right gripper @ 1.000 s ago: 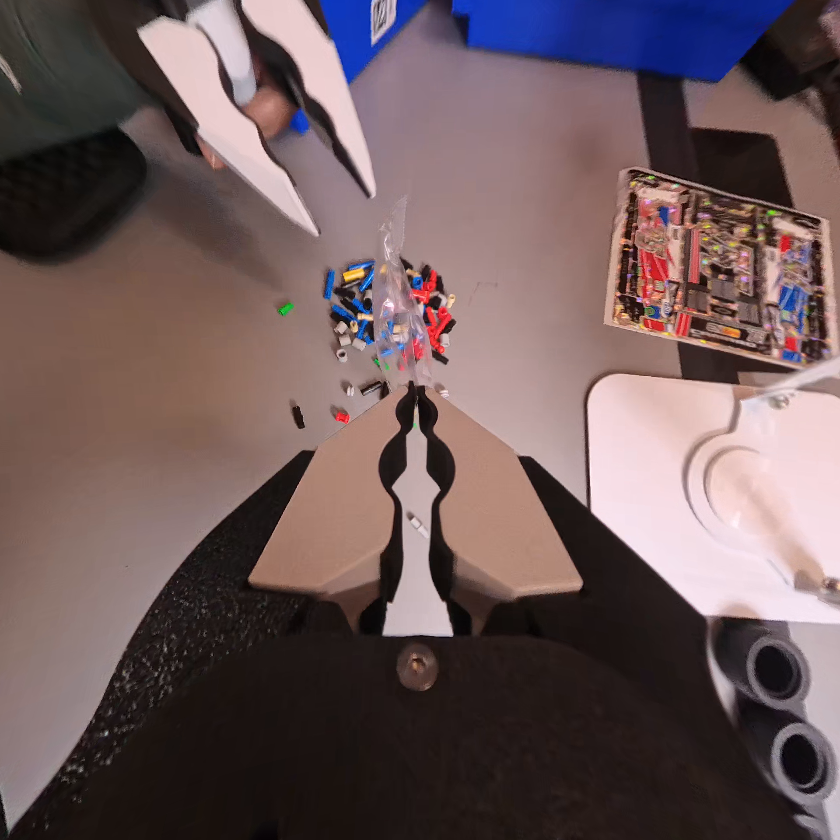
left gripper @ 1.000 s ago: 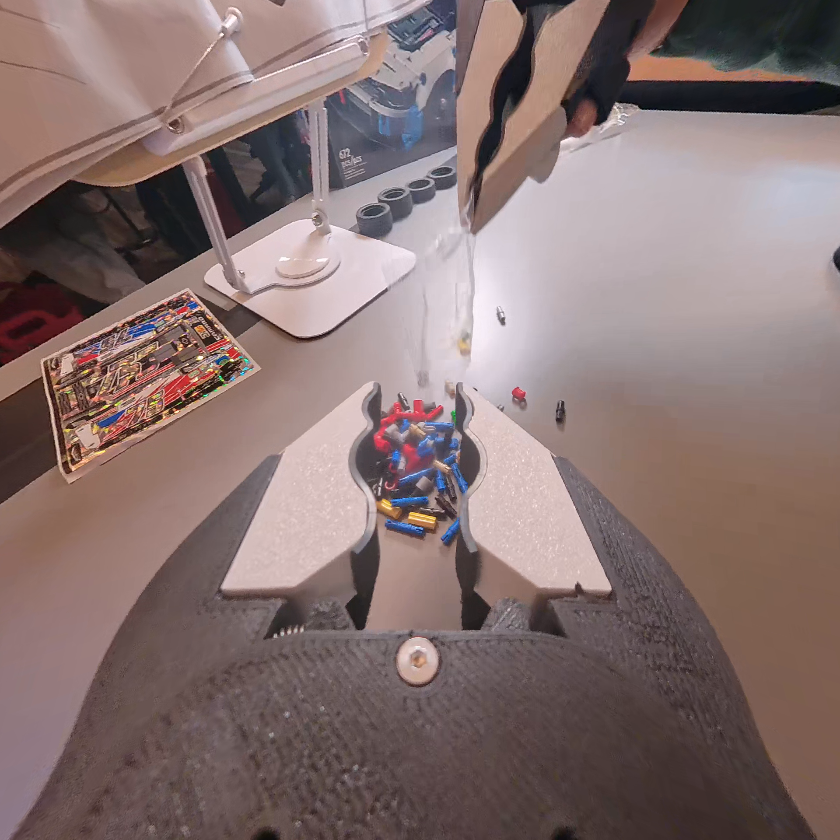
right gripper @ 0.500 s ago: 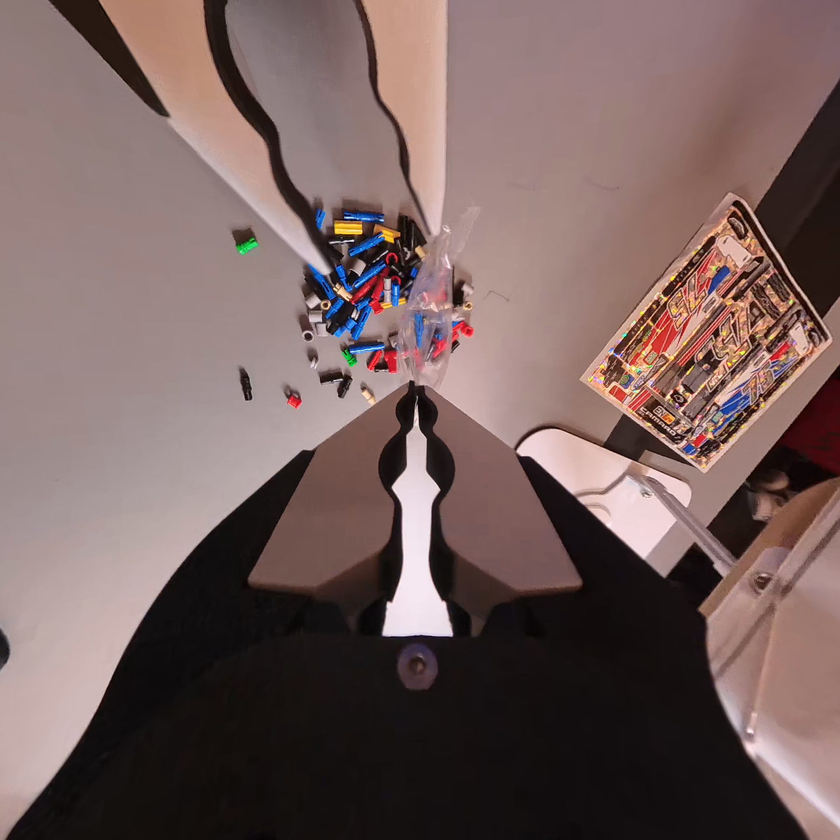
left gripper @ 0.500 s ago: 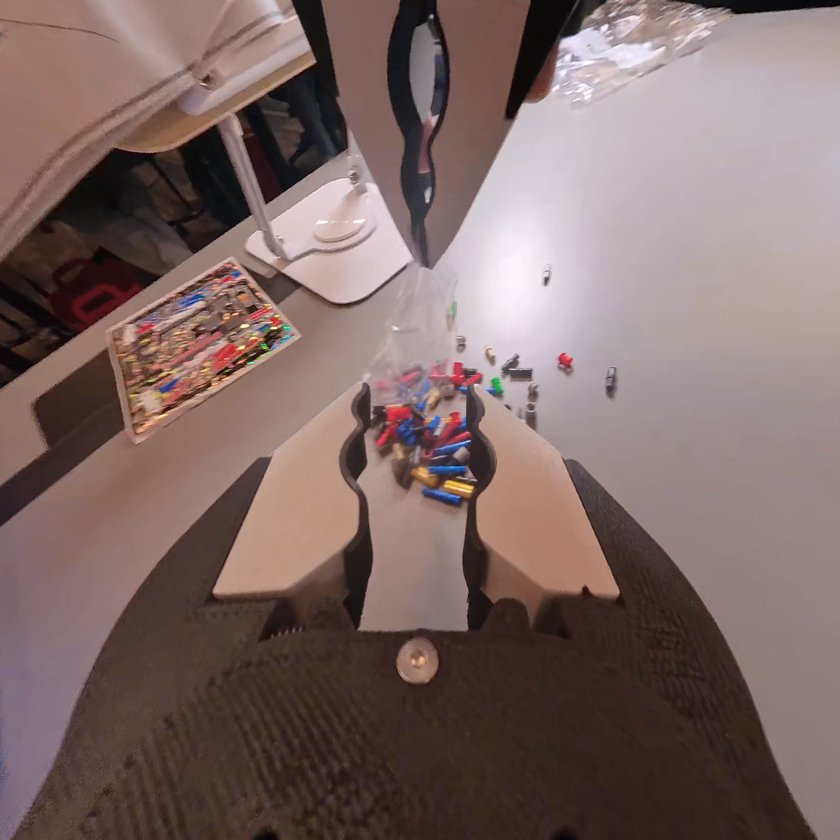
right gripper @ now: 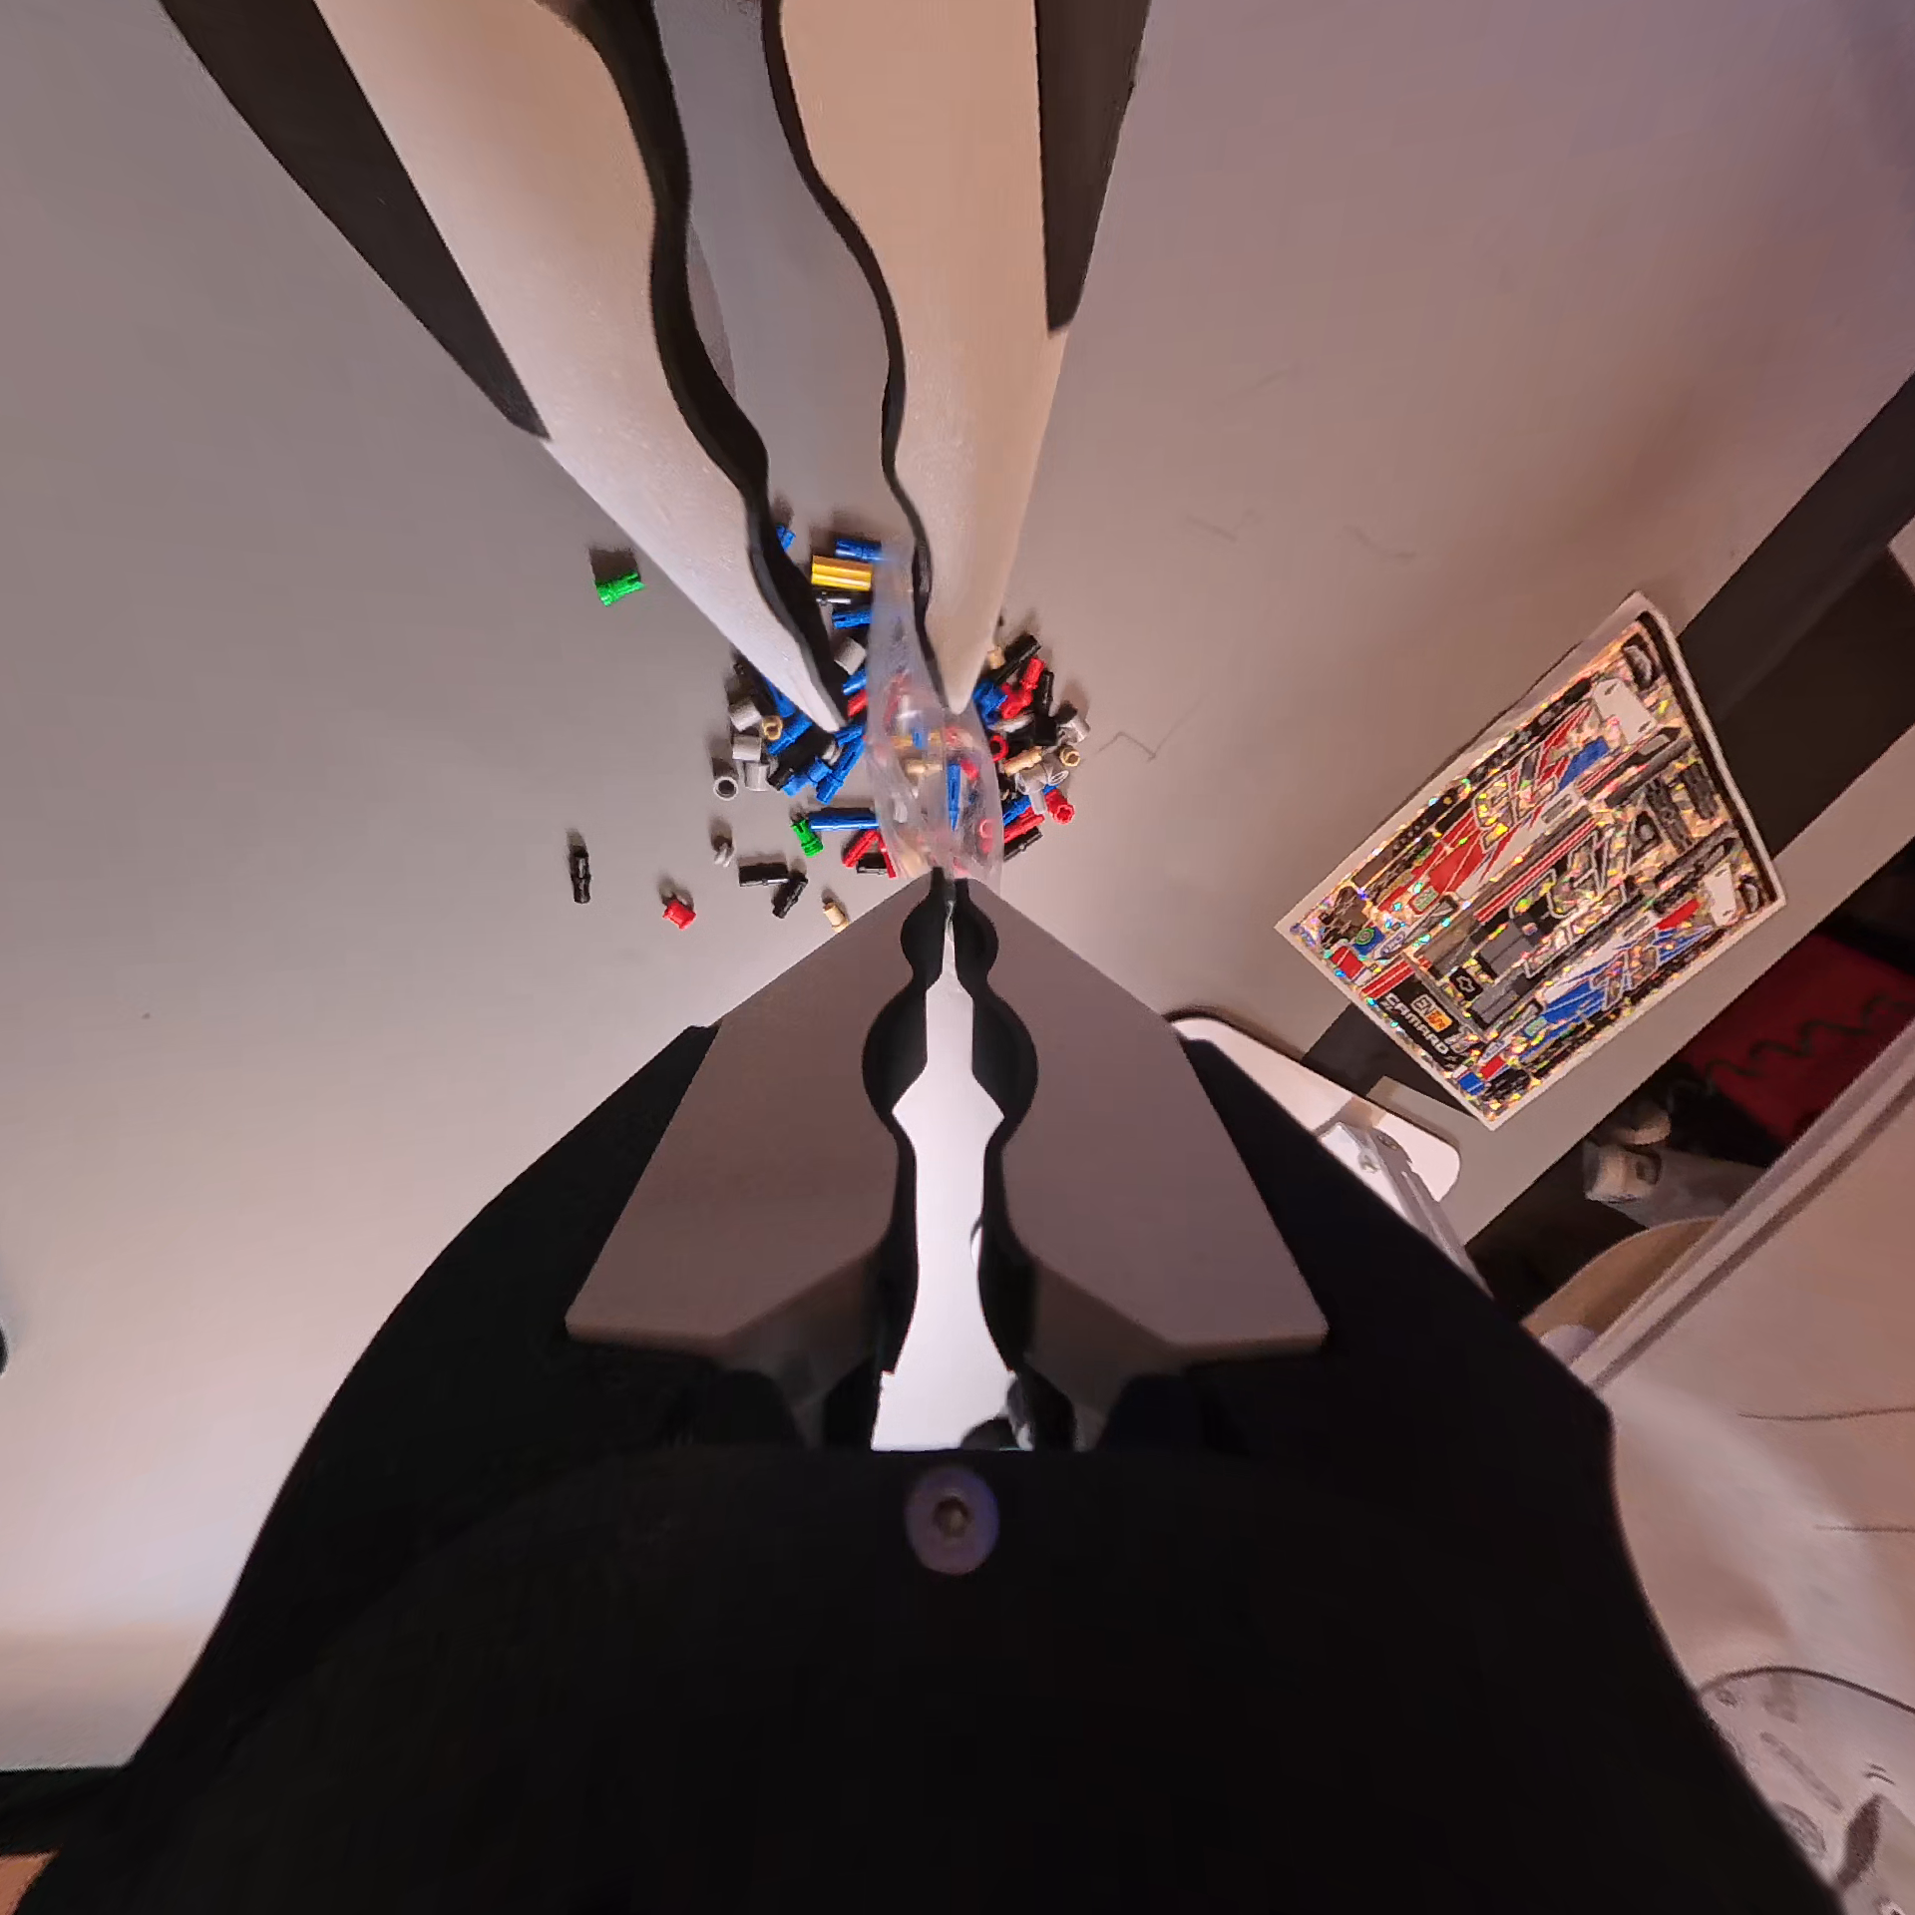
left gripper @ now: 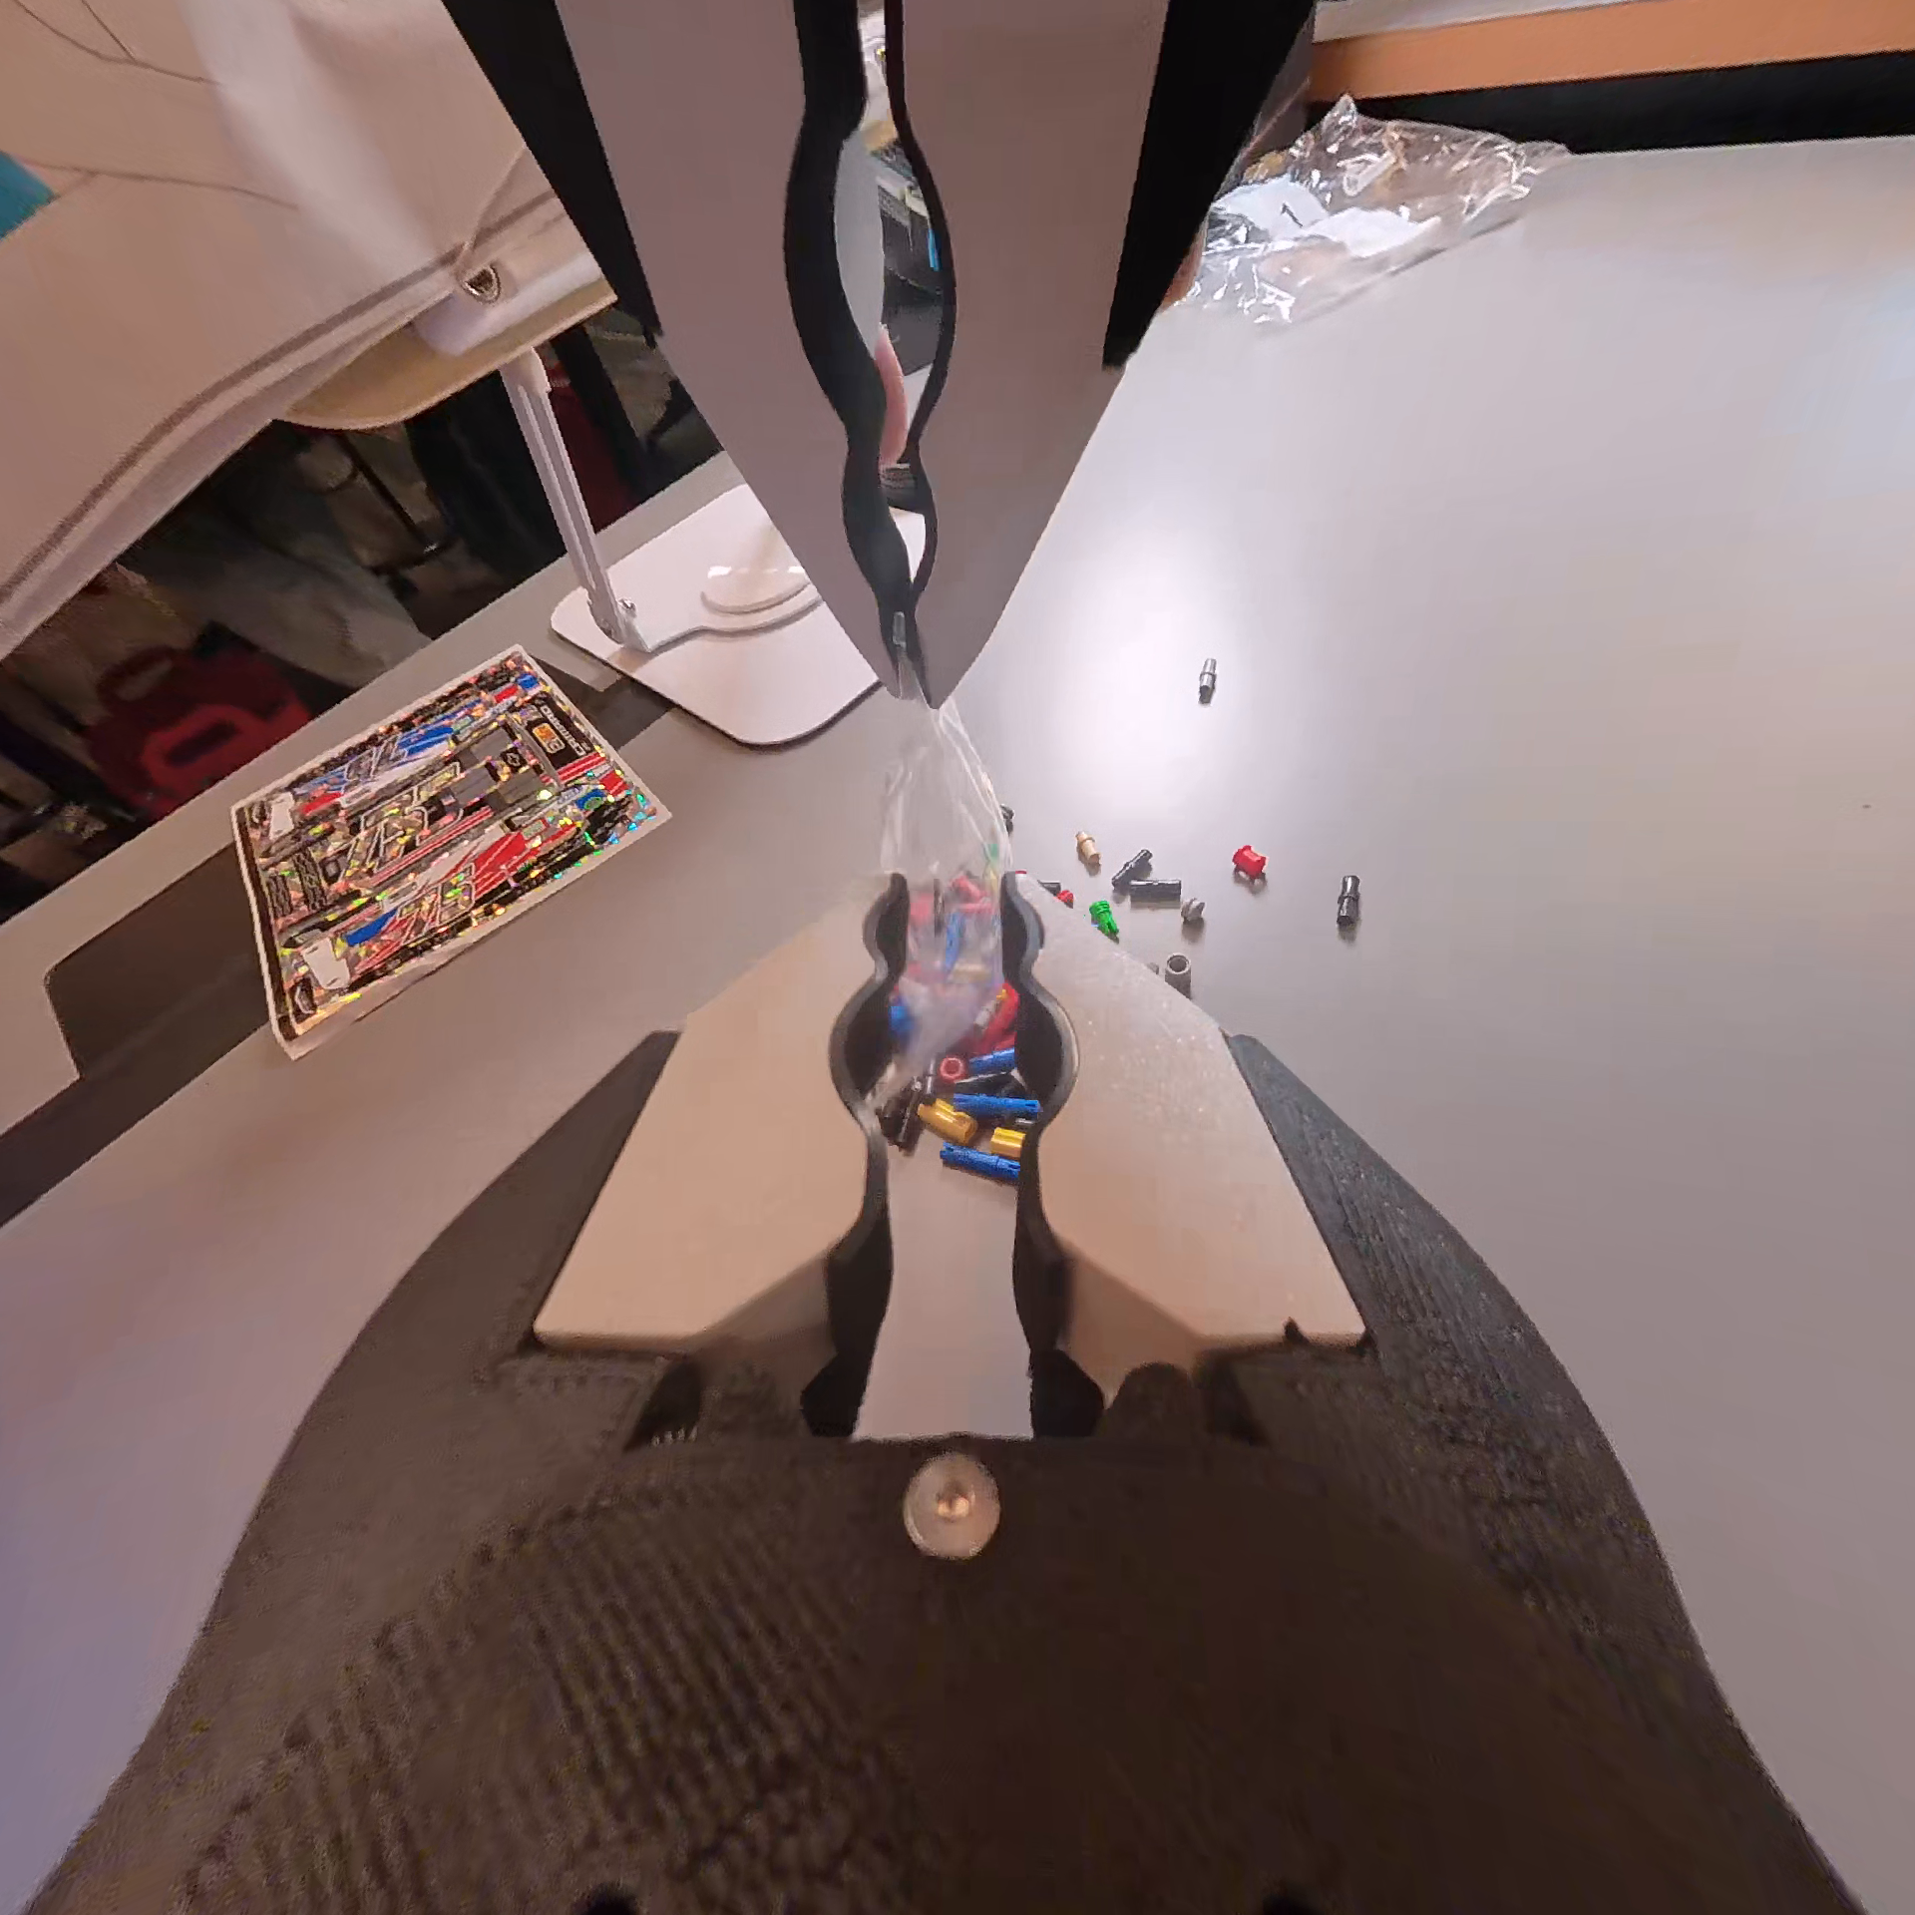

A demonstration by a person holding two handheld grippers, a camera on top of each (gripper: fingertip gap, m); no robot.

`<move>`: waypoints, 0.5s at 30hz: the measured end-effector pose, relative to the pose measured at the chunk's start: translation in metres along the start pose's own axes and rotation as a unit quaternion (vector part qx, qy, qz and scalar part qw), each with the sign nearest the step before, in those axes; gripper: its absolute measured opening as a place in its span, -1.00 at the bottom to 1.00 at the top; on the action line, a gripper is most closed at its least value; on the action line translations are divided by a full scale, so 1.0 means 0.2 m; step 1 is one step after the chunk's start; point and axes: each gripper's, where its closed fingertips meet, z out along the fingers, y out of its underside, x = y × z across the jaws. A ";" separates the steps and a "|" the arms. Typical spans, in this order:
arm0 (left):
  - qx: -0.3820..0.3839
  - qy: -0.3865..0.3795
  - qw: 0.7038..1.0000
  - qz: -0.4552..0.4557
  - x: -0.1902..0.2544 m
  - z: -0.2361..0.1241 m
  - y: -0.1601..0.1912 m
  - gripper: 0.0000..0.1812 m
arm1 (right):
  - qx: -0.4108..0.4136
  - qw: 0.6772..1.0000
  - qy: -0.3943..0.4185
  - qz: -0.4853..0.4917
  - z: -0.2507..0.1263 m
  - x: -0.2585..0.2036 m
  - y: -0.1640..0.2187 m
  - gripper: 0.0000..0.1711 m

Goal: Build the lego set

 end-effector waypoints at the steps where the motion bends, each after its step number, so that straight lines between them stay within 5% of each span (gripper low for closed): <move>1: 0.000 0.001 1.000 -0.002 0.00 0.00 0.00 -0.88 | 0.001 1.000 0.004 -0.003 -0.01 0.00 -0.01 -1.00; 15: 0.041 -0.037 0.998 -0.009 -0.07 -0.04 -0.06 -0.94 | 0.109 0.991 0.072 0.028 -0.07 0.02 -0.01 -1.00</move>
